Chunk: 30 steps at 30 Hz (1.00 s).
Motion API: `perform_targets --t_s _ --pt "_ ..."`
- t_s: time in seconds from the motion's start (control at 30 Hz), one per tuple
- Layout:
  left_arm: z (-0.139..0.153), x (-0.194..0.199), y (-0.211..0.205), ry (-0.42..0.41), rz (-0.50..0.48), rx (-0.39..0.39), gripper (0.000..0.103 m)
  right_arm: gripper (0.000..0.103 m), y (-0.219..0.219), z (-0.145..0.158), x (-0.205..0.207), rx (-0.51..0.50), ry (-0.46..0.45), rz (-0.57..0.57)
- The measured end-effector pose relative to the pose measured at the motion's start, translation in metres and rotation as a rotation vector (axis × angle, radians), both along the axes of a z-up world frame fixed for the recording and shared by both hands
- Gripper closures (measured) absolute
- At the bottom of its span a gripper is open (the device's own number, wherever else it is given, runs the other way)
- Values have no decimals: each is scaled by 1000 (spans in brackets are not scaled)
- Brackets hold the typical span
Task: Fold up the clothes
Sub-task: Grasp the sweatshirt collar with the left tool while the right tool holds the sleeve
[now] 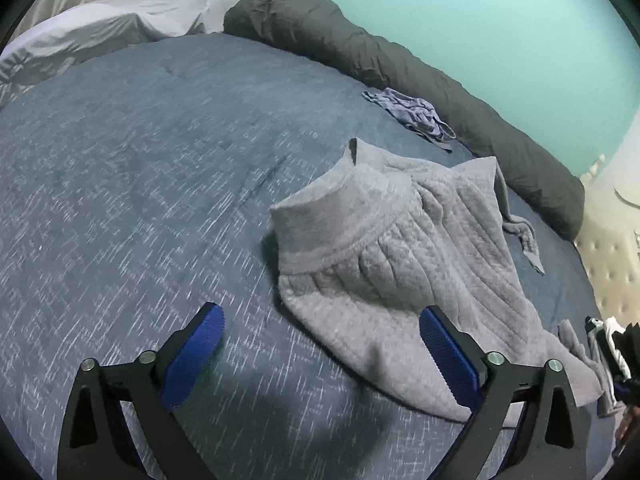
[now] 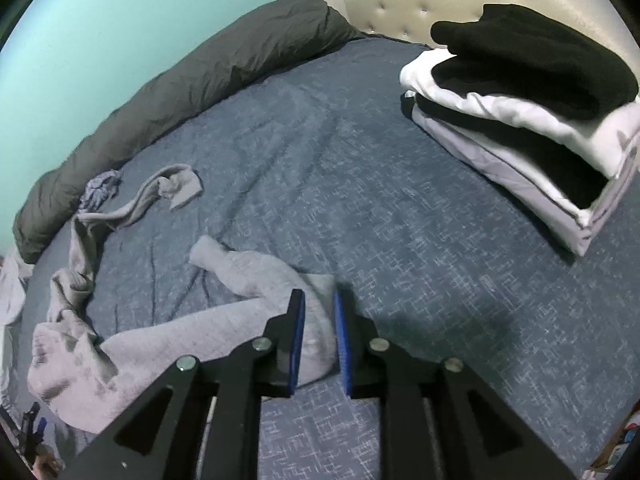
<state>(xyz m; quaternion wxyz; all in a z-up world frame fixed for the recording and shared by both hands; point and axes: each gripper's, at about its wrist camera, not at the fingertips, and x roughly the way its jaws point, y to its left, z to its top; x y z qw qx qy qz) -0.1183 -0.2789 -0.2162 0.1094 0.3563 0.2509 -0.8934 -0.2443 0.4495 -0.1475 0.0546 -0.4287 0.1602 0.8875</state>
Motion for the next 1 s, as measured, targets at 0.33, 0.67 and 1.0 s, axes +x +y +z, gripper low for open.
perform_targets --t_s 0.33,0.67,1.0 --pt "-15 -20 -14 3 -5 60 18 88 -15 -20 -6 -15 -24 42" --pt "-17 -29 -15 53 -51 132 51 86 -18 -36 -10 -19 -39 43" --pt "2 -18 -9 122 -86 129 87 71 -11 -37 -14 -30 -8 53"
